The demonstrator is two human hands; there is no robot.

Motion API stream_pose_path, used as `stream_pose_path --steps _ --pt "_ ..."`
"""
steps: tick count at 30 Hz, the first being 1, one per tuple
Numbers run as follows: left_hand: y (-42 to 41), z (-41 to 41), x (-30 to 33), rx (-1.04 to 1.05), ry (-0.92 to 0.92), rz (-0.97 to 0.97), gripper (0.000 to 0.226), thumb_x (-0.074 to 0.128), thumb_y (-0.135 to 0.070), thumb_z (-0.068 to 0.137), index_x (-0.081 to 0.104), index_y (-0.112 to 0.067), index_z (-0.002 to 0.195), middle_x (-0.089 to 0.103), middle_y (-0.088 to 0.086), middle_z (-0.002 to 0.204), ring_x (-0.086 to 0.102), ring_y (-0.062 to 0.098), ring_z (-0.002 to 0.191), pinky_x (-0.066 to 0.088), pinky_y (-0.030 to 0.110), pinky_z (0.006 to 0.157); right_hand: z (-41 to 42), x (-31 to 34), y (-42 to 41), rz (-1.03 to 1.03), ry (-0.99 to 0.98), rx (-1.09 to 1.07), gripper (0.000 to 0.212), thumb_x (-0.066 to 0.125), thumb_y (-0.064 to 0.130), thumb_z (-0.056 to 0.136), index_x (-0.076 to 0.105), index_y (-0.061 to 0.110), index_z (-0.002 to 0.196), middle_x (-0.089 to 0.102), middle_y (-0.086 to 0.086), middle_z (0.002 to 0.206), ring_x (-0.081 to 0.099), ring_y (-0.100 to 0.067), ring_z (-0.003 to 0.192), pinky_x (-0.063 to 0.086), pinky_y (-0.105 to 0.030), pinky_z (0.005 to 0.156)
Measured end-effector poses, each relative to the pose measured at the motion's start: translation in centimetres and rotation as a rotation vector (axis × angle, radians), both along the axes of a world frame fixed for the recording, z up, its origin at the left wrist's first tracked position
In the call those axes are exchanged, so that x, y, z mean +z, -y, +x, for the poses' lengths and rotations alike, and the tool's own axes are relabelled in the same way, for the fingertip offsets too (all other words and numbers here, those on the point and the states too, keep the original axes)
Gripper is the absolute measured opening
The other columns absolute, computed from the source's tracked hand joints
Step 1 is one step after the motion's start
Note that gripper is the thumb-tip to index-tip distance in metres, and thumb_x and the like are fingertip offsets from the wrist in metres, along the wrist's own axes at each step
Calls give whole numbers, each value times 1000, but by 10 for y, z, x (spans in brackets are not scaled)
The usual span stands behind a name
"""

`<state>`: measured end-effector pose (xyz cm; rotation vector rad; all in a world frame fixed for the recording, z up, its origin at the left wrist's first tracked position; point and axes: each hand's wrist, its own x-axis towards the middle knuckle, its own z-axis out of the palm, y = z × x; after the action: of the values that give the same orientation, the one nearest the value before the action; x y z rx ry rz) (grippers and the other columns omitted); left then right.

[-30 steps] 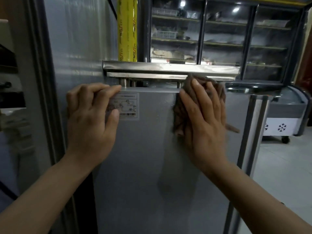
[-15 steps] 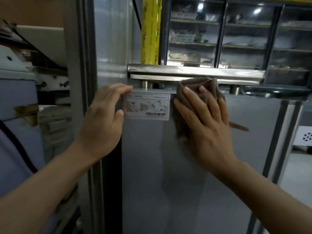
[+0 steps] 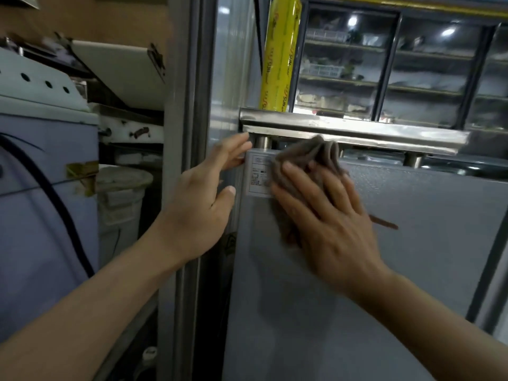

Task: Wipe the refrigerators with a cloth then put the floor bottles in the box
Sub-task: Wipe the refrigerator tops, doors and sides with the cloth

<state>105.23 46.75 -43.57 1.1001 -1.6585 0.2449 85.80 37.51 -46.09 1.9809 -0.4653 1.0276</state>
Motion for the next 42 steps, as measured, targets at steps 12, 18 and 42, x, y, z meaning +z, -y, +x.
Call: stream_pose_path --steps 12,18,42 --pt "-31 14 -32 61 -91 -23 53 54 3 87 43 -25 131 54 -16 123 52 -8 109 42 2 83 28 -22 -20 -46 -242 -13 45 48 29 85 56 22 128 43 -1 147 42 -32 117 30 -45 102" --pt "-36 21 -42 116 -140 -80 46 54 4 85 49 -23 122 58 -9 113 56 -2 102 43 2 78 63 30 -17 -21 -15 83 32 50 25 81 65 15 107 55 -7 134 45 -38 126 31 -52 106" --pt "3 -39 -111 326 -203 229 61 60 -23 88 30 -22 142 45 1 135 50 20 116 46 44 96 -19 -85 5 44 36 10 53 43 24 92 37 22 145 22 -1 157 19 -31 144 13 -48 115"
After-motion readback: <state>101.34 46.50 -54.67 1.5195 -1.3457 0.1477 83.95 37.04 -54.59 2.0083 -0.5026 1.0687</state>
